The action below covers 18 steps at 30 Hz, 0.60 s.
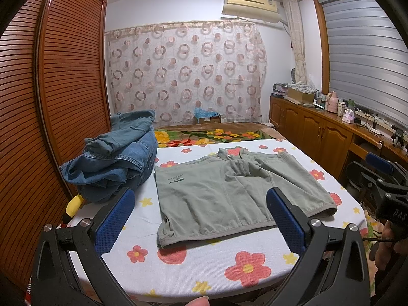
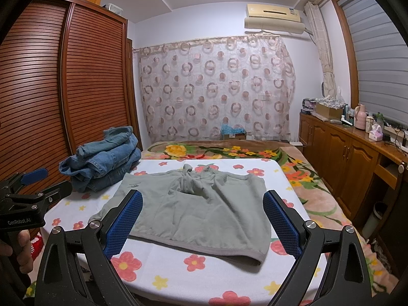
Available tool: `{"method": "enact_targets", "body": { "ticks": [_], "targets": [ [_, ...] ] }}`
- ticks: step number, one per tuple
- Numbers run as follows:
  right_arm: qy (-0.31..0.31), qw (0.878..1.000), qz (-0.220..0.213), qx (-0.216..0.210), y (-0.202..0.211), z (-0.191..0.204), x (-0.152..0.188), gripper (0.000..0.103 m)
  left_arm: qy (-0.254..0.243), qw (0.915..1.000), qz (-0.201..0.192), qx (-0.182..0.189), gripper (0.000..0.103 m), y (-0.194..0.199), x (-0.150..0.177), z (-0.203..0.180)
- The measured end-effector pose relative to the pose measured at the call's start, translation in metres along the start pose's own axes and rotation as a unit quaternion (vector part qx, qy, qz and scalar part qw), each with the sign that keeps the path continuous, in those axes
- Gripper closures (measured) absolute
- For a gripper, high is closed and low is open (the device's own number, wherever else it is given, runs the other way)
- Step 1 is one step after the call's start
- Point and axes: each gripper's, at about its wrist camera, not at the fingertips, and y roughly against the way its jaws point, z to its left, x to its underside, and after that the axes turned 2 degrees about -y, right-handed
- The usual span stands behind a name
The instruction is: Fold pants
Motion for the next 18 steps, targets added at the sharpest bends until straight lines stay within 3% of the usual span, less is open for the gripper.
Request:
{"method": "enact_targets", "body": {
  "ticks": [10,18],
  "targets": [
    [-0.003,1.0,0.01,0.002,-0.004,-0.003,0.003,0.007,-0.002,0.9999,0.012,-0.005,0.0,-0.003,-0.001,-0.007],
    [0.002,1.0,0.028,0.002,-0.009,-0.005,0.007,0.007,-0.002,0.9987,0.047,0.021,0.0,-0.028,0.014,-0.003]
  ]
}}
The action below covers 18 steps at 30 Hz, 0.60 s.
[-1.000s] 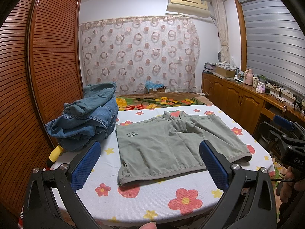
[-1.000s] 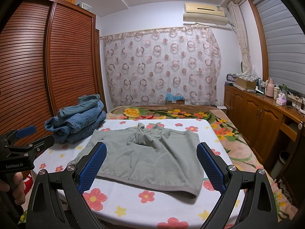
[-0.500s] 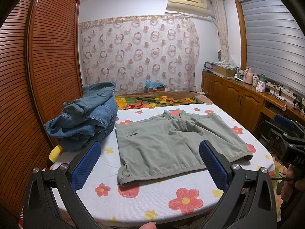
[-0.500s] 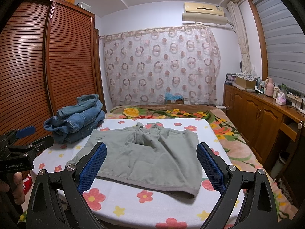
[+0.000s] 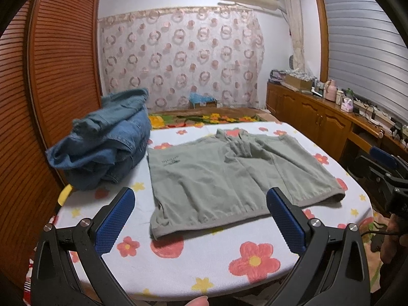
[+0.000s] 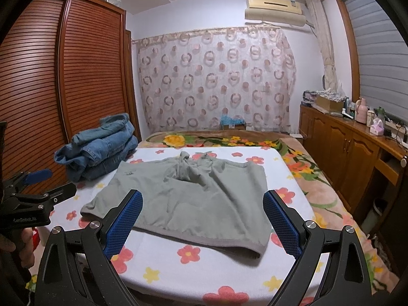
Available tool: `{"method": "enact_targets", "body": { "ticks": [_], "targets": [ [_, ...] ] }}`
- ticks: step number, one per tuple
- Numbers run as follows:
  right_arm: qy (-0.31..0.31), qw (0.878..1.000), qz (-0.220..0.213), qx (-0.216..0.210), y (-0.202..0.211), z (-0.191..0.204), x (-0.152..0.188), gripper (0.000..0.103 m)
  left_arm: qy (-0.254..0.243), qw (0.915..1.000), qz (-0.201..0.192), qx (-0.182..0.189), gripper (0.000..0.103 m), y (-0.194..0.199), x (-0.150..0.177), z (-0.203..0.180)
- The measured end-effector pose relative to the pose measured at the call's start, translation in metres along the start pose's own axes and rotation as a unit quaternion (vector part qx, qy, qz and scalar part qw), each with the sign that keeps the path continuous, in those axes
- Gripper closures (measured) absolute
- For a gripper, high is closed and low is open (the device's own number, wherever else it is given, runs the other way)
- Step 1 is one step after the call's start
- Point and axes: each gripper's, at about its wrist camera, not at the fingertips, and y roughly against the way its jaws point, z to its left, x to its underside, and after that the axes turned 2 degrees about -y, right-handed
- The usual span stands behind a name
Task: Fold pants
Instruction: 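Reach the right tool to the pants leg hem and close on it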
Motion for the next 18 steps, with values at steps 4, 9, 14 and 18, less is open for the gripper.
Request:
{"method": "enact_targets", "body": {
  "ticks": [4,9,14,18],
  "targets": [
    [0.003,1.0,0.012,0.001,-0.003,-0.003,0.004,0.007,-0.004,0.9998,0.016,0.011,0.0,-0.013,0.008,0.002],
    [0.007,0.999,0.031,0.005,-0.011,-0.011,0.008,0.01,-0.005,0.9992,0.036,0.017,0.0,-0.033,0.018,0.007],
    [0.009,0.999,0.05,0.018,-0.016,-0.018,0.008,0.013,-0.005,0.9985,0.05,0.02,0.0,-0.047,0.026,0.013],
    [0.007,0.998,0.066,0.022,-0.021,-0.026,0.006,0.019,-0.007,0.9979,0.063,0.017,0.0,-0.057,0.032,0.019]
  ]
}}
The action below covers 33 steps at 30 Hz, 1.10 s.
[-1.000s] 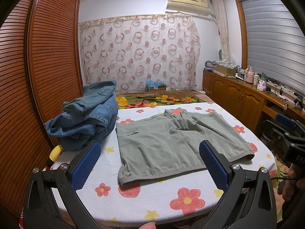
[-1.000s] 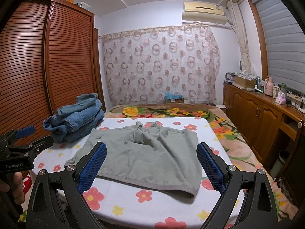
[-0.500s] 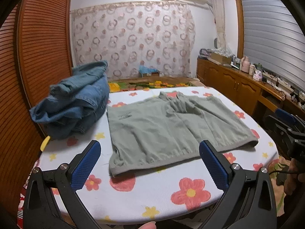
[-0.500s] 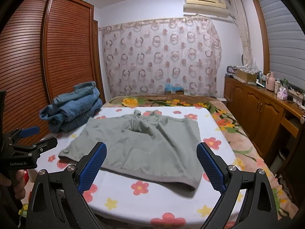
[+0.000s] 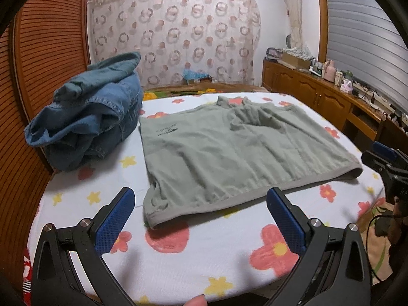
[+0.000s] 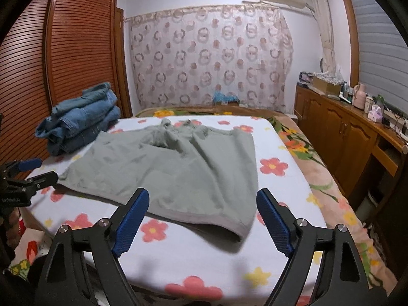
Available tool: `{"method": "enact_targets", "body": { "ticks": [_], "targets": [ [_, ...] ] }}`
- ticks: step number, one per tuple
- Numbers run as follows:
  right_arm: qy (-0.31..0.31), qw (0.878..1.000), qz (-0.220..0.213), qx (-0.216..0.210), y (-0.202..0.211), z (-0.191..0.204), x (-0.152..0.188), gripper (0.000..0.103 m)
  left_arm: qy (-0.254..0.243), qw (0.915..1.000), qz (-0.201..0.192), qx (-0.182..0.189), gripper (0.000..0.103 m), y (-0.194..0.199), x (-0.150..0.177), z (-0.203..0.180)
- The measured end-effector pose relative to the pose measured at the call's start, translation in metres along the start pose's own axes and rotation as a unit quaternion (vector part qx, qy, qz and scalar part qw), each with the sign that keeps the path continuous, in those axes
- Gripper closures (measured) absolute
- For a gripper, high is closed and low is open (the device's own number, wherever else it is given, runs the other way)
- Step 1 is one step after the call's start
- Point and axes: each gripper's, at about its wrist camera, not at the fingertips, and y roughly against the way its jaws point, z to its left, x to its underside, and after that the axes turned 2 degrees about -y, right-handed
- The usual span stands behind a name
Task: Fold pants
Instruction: 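Reach the right tool to the pants leg hem and close on it, then lift the held leg with the right tool, fold it over the other leg, release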
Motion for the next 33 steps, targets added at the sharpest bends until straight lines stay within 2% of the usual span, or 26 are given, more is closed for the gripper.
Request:
{"method": "enact_targets", "body": {
  "ticks": [10,15,21,30,33],
  "targets": [
    [-0.009,0.998,0.048,0.025,-0.013,-0.012,-0.002,0.039,0.011,0.9993,0.034,-0.012,0.0,-0.025,0.01,0.027],
    [-0.027,0.997,0.077,0.011,-0.007,-0.011,-0.007,0.052,0.012,0.9986,0.05,-0.013,0.0,-0.034,0.015,0.033],
    [-0.036,0.994,0.102,-0.009,0.002,-0.002,-0.011,0.06,0.014,0.998,0.06,-0.015,0.0,-0.038,0.019,0.037],
    [-0.036,0.993,0.108,-0.029,0.026,-0.002,-0.023,0.09,0.022,0.9976,0.065,-0.012,0.0,-0.042,0.019,0.043],
    [-0.028,0.995,0.094,-0.036,0.031,0.004,-0.03,0.093,0.025,0.9976,0.063,-0.012,0.0,-0.042,0.02,0.045]
  ]
}}
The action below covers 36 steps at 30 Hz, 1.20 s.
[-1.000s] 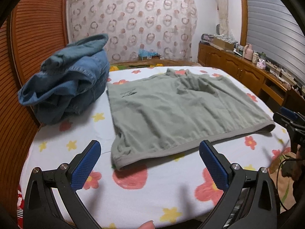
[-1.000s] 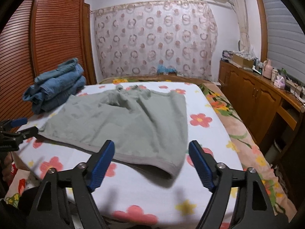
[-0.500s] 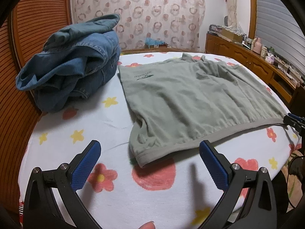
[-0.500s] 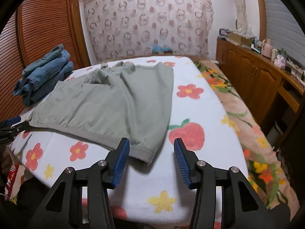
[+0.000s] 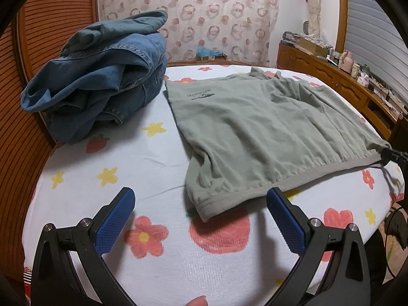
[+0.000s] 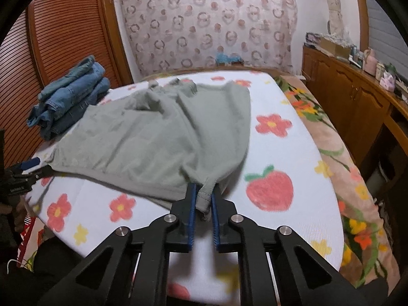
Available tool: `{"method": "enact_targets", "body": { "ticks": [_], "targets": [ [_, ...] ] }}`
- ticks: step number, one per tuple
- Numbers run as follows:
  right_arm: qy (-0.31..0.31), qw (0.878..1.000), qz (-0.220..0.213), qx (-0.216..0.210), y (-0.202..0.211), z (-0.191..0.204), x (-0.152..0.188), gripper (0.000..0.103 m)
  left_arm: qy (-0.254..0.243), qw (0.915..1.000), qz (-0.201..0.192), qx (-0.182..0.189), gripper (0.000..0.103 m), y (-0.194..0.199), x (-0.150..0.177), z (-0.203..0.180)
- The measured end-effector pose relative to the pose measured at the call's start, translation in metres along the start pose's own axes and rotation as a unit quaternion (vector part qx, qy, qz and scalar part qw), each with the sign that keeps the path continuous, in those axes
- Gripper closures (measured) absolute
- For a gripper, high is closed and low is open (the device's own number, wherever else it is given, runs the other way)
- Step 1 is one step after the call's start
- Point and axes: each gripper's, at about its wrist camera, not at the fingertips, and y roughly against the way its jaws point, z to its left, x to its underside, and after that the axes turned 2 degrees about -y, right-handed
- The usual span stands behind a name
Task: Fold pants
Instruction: 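Lift the held leg with the right tool, fold it over the other leg, release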
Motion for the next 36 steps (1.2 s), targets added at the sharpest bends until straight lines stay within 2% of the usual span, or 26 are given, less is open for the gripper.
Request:
{"method": "enact_targets", "body": {
  "ticks": [5,10,17,26,30,36],
  "targets": [
    [0.019,0.999,-0.02,-0.035,-0.002,0.015,-0.017,0.094,0.005,1.0,0.002,0.005,0.0,-0.002,0.001,0.003],
    [0.055,0.995,-0.031,-0.076,0.003,0.052,-0.028,0.094,0.007,1.0,-0.003,0.005,0.0,0.002,-0.001,0.006],
    [0.103,0.985,-0.032,-0.136,0.006,0.101,-0.022,0.094,0.009,0.9999,-0.013,0.003,0.0,0.011,-0.003,0.014],
    [0.139,0.974,-0.021,-0.178,-0.008,0.108,-0.031,0.094,0.011,0.9997,-0.022,0.001,0.0,0.02,-0.003,0.023],
    [0.144,0.971,-0.018,-0.189,-0.037,0.113,-0.064,0.094,0.02,0.9995,-0.024,-0.002,0.0,0.019,-0.006,0.029],
    [0.145,0.965,-0.002,-0.217,-0.048,0.117,-0.059,0.094,0.019,0.9993,-0.033,0.002,0.0,0.023,-0.014,0.029]
  ]
}}
